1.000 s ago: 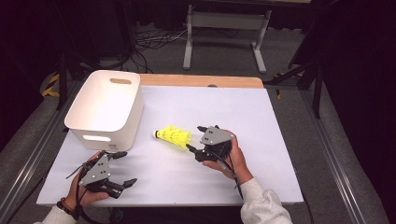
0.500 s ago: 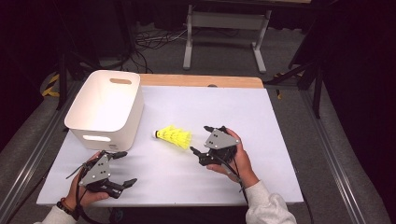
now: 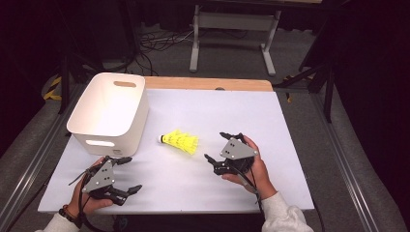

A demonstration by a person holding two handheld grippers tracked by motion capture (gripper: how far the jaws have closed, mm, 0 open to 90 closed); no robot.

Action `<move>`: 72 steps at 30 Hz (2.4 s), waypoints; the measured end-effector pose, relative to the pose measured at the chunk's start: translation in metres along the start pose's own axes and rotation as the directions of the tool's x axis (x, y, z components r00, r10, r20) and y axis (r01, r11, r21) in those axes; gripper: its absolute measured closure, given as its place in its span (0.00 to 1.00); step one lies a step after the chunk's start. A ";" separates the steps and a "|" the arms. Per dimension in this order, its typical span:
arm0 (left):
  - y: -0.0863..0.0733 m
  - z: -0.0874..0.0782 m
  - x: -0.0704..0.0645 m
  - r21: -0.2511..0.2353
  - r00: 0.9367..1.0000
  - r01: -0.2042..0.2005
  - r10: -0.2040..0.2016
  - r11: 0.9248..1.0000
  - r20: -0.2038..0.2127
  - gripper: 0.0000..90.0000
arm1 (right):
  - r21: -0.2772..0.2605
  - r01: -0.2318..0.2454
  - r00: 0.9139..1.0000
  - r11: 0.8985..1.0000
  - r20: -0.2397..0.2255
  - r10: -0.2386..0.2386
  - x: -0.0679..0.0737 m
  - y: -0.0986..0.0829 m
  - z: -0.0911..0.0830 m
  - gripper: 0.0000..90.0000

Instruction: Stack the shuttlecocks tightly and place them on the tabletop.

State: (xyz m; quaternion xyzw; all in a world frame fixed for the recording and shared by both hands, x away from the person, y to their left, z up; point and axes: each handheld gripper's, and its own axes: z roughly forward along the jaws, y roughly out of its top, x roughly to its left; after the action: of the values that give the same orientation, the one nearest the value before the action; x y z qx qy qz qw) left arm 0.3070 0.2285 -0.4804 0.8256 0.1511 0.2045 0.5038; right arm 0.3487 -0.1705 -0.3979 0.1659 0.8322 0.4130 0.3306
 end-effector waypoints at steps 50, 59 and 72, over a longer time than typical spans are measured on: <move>-0.001 0.000 -0.002 0.010 1.000 0.008 -0.008 1.000 -0.020 0.09 | 0.036 -0.086 0.994 0.996 0.076 0.083 -0.010 -0.081 -0.047 0.19; -0.002 -0.002 -0.003 0.013 0.999 0.016 -0.015 1.000 -0.038 0.09 | 0.043 -0.147 0.986 0.988 0.082 0.143 -0.013 -0.099 -0.051 0.17; -0.006 -0.007 0.000 -0.002 0.997 0.040 -0.040 0.999 -0.064 0.08 | 0.042 -0.144 0.988 0.989 0.066 0.141 -0.009 -0.099 -0.044 0.13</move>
State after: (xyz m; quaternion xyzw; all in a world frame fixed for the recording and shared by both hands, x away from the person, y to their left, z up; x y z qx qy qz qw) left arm 0.3027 0.2367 -0.4829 0.8153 0.1835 0.2206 0.5029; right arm 0.3247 -0.2610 -0.4540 0.2455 0.8168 0.4107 0.3223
